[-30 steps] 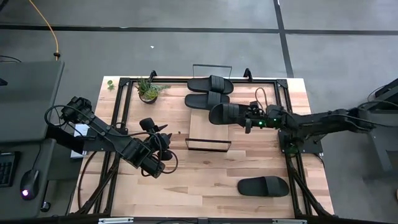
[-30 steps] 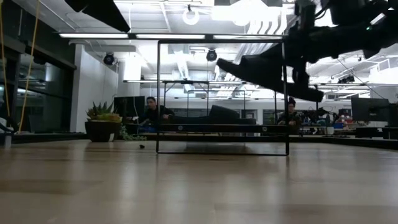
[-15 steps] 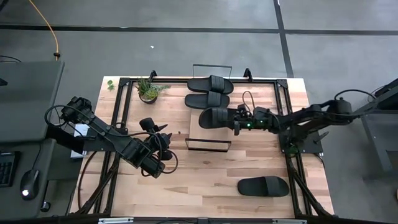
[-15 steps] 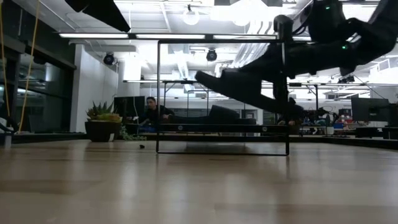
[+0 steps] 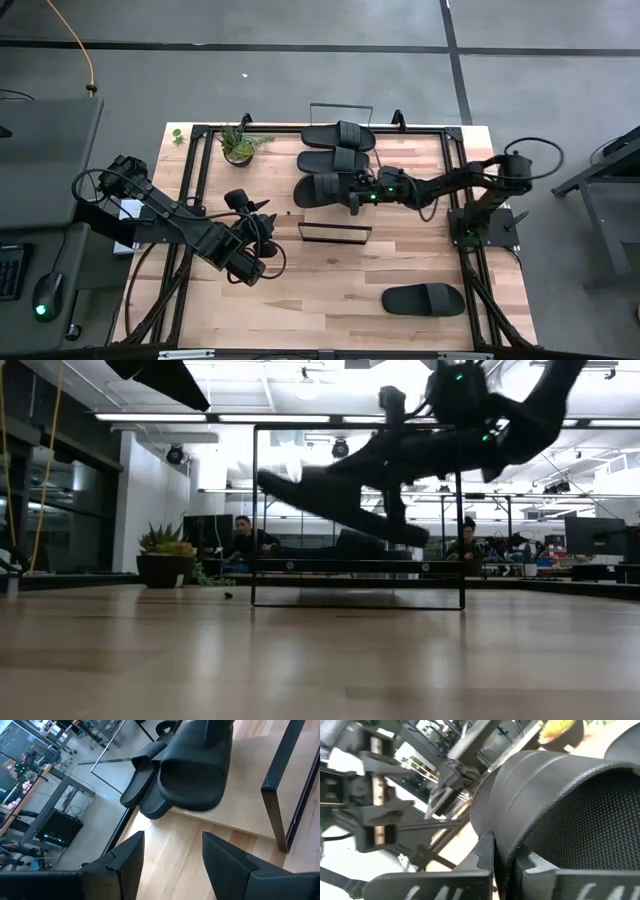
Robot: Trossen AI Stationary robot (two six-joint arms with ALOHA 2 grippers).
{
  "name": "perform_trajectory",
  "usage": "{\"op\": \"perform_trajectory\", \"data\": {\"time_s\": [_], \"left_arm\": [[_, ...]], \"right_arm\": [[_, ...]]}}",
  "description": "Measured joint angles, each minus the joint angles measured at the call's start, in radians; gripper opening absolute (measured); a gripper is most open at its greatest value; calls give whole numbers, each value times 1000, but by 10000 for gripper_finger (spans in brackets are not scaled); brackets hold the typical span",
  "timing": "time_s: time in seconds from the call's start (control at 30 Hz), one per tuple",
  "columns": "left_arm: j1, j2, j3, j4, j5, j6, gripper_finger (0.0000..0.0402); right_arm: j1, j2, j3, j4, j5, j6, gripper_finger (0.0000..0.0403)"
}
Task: Pick and place slides into the shelf
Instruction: Put the left black slide on the shelf
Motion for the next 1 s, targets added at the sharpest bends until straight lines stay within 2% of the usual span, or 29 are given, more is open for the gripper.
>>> {"op": "perform_trajectory", "data": {"time_s": [0.23,0.7,1.0], "left_arm": [[0,0,0,-4,2,0,184],[0,0,0,-5,1,0,184],[0,0,0,-5,5,0,184]], "right_arm": [[-12,96,29,-1,-9,20,0],[-42,97,33,-34,62,17,1],[-42,97,31,-45,129,-45,33]]}}
